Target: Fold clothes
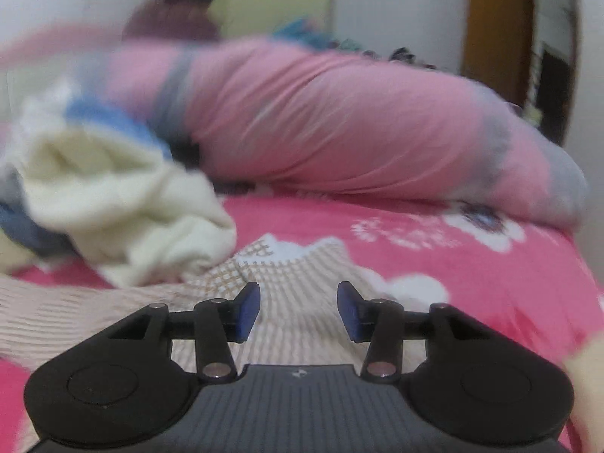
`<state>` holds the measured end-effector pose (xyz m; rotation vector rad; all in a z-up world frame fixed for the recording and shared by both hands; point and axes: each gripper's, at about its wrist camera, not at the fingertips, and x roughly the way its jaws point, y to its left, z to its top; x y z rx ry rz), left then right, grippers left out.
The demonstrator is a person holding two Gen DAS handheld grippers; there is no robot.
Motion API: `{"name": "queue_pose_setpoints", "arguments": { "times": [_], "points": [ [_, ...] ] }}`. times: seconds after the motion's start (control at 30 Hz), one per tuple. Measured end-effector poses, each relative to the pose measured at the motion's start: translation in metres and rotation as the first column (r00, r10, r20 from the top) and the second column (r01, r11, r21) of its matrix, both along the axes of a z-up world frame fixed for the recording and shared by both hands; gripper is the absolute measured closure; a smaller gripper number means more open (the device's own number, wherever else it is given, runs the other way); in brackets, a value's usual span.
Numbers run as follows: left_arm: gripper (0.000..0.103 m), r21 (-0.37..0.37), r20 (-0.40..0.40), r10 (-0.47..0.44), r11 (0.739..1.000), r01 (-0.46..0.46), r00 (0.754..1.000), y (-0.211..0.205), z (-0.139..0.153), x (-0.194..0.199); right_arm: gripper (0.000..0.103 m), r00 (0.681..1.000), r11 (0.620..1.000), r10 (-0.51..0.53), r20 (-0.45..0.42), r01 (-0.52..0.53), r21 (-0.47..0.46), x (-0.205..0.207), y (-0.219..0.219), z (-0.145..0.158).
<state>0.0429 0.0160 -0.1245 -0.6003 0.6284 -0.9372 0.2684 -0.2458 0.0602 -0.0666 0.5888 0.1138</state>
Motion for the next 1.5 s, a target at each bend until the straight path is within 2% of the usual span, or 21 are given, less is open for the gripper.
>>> {"name": "queue_pose_setpoints", "arguments": {
  "times": [0.07, 0.2, 0.33, 0.4, 0.53, 0.6, 0.67, 0.77, 0.9, 0.97, 1.0, 1.07, 1.1, 1.13, 1.17, 1.2, 1.27, 1.37, 1.43, 1.5],
  "points": [
    [0.097, -0.011, -0.032, 0.001, 1.000, -0.002, 0.999, 0.004, 0.001, -0.002, 0.055, 0.999, 0.998, -0.042, 0.011, 0.042, 0.048, -0.055, -0.033, 0.023],
    [0.098, -0.016, -0.098, 0.026, 1.000, -0.027, 0.995, 0.009, 0.005, -0.002, 0.054, 0.986, 0.982, -0.168, -0.017, 0.169, 0.088, -0.151, -0.085, 0.020],
    [0.098, 0.007, -0.150, 0.044, 0.999, -0.044, 0.988, 0.010, 0.011, -0.004, 0.052, 0.956, 0.948, -0.289, -0.052, 0.293, 0.127, -0.246, -0.137, 0.015],
    [0.098, 0.030, -0.173, 0.057, 0.998, -0.053, 0.983, 0.010, 0.015, -0.003, 0.052, 0.938, 0.918, -0.329, -0.106, 0.344, 0.198, -0.269, -0.156, -0.004],
    [0.097, 0.084, -0.198, 0.100, 0.993, -0.085, 0.975, 0.012, 0.025, -0.003, 0.052, 0.922, 0.876, -0.365, -0.133, 0.388, 0.287, -0.273, -0.178, -0.027],
    [0.093, 0.112, -0.188, 0.142, 0.986, -0.123, 0.972, 0.015, 0.033, -0.006, 0.052, 0.913, 0.851, -0.382, -0.147, 0.409, 0.330, -0.275, -0.189, -0.039],
    [0.085, 0.141, -0.162, 0.197, 0.974, -0.175, 0.967, 0.021, 0.045, -0.012, 0.052, 0.903, 0.823, -0.397, -0.163, 0.429, 0.371, -0.276, -0.200, -0.051],
    [0.082, 0.187, -0.101, 0.265, 0.952, -0.243, 0.959, 0.029, 0.064, -0.019, 0.050, 0.889, 0.778, -0.419, -0.188, 0.458, 0.431, -0.279, -0.216, -0.068],
    [0.081, 0.247, -0.011, 0.254, 0.938, -0.243, 0.967, 0.012, 0.086, -0.013, 0.014, 0.868, 0.708, -0.444, -0.223, 0.492, 0.506, -0.283, -0.238, -0.092],
    [0.078, 0.273, 0.029, 0.212, 0.939, -0.212, 0.977, -0.006, 0.092, -0.007, 0.011, 0.861, 0.673, -0.447, -0.243, 0.503, 0.543, -0.284, -0.248, -0.104],
    [0.074, 0.293, 0.050, 0.189, 0.936, -0.195, 0.981, -0.018, 0.094, -0.002, 0.012, 0.874, 0.665, -0.410, -0.260, 0.482, 0.570, -0.279, -0.249, -0.110],
    [0.072, 0.339, 0.086, 0.154, 0.924, -0.175, 0.984, -0.040, 0.094, 0.005, 0.024, 0.896, 0.651, -0.340, -0.286, 0.444, 0.616, -0.268, -0.250, -0.122],
    [0.072, 0.361, 0.102, 0.139, 0.918, -0.167, 0.985, -0.051, 0.094, 0.010, 0.038, 0.898, 0.668, -0.342, -0.277, 0.440, 0.601, -0.265, -0.247, -0.122],
    [0.072, 0.378, 0.115, 0.126, 0.912, -0.161, 0.985, -0.062, 0.092, 0.016, 0.056, 0.900, 0.684, -0.343, -0.268, 0.436, 0.585, -0.261, -0.243, -0.121],
    [0.072, 0.391, 0.120, 0.120, 0.907, -0.158, 0.985, -0.070, 0.090, 0.021, 0.063, 0.903, 0.697, -0.344, -0.258, 0.430, 0.574, -0.258, -0.241, -0.120],
    [0.072, 0.403, 0.110, 0.122, 0.902, -0.156, 0.986, -0.074, 0.086, 0.026, 0.074, 0.909, 0.690, -0.341, -0.241, 0.416, 0.592, -0.256, -0.243, -0.115],
    [0.072, 0.428, 0.081, 0.128, 0.891, -0.151, 0.988, -0.081, 0.076, 0.036, 0.079, 0.922, 0.674, -0.337, -0.192, 0.378, 0.634, -0.252, -0.252, -0.099],
    [0.072, 0.450, 0.052, 0.127, 0.883, -0.136, 0.991, -0.084, 0.065, 0.045, 0.083, 0.943, 0.664, -0.325, -0.069, 0.279, 0.693, -0.232, -0.276, -0.057],
    [0.072, 0.450, 0.053, 0.117, 0.884, -0.128, 0.992, -0.082, 0.063, 0.047, 0.086, 0.943, 0.659, -0.332, -0.001, 0.233, 0.716, -0.208, -0.299, -0.023],
    [0.072, 0.452, 0.061, 0.109, 0.883, -0.125, 0.992, -0.083, 0.063, 0.047, 0.087, 0.929, 0.677, -0.365, 0.064, 0.217, 0.703, -0.180, -0.322, 0.009]
  ]
}}
